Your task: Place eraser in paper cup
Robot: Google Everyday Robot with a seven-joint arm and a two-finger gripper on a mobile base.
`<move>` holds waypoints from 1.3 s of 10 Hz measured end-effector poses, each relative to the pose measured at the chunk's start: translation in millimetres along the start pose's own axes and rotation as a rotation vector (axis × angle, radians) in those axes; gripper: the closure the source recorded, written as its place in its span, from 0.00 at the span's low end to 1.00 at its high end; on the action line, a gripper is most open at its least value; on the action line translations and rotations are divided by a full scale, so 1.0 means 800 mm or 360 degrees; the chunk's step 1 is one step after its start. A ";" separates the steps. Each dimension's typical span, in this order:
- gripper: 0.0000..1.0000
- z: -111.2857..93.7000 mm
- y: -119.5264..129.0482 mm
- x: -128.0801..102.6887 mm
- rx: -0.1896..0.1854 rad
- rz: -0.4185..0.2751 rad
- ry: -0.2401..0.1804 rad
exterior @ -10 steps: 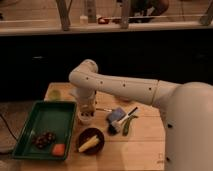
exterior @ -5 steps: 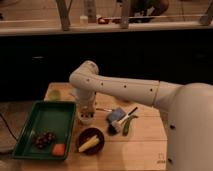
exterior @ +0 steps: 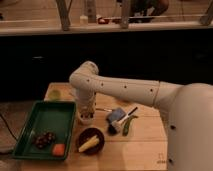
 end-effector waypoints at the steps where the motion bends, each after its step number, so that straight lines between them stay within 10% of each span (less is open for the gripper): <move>1: 0.72 0.000 0.000 0.000 0.0001 0.0000 -0.0004; 6: 0.22 0.001 0.001 0.000 0.0001 0.0004 -0.0014; 13: 0.20 0.001 0.001 0.001 0.0013 -0.0006 -0.0017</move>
